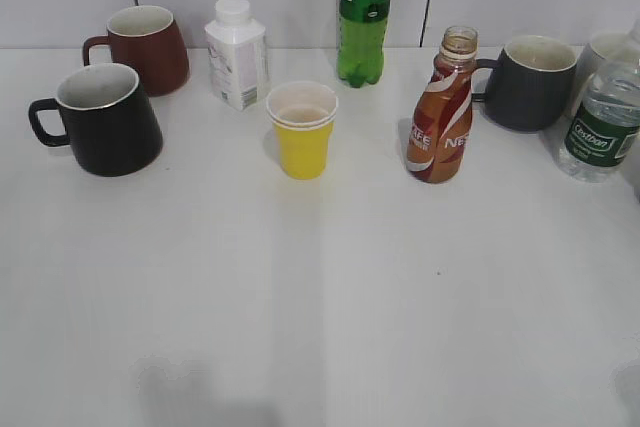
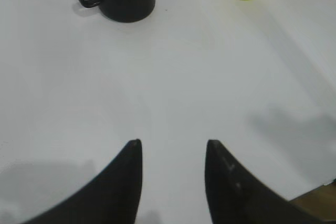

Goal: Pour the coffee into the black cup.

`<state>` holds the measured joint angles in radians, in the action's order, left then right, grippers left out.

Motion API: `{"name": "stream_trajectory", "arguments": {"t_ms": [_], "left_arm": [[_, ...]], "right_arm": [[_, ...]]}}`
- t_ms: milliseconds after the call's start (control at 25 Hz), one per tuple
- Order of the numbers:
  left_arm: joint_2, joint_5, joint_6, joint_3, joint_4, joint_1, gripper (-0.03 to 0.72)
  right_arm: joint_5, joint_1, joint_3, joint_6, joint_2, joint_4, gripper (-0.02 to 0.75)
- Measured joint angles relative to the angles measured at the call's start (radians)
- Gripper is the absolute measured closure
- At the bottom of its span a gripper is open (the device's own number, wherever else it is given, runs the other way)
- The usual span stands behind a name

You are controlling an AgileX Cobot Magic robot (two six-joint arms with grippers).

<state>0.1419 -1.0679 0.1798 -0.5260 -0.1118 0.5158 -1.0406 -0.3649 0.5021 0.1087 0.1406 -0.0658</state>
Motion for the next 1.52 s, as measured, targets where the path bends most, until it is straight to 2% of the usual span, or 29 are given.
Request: {"name": "stream_trajectory", "arguments": {"t_ms": [560,840,1000,1240,1520], "left_arm": [[0.000,0.000,0.000,0.000,0.000,-0.012,0.379],[-0.002,0.000,0.000,0.000,0.000,-0.166,0.379],[-0.041,-0.001,0.000,0.000,0.000,-0.249,0.379],[-0.124,-0.001,0.000,0.000,0.000,-0.358,0.379],[-0.150,-0.001,0.000,0.000,0.001,-0.419,0.379]], "right_arm": [[0.000,0.002,0.000,0.000,0.000,0.000,0.167],[0.000,0.007,0.000,0.000,0.000,0.000,0.167],[0.000,0.037,0.000,0.000,-0.003,0.000,0.167],[0.000,0.161,0.000,0.000,-0.062,0.000,0.167],[-0.001,0.287,0.000,0.000,-0.148,0.000,0.167]]}}
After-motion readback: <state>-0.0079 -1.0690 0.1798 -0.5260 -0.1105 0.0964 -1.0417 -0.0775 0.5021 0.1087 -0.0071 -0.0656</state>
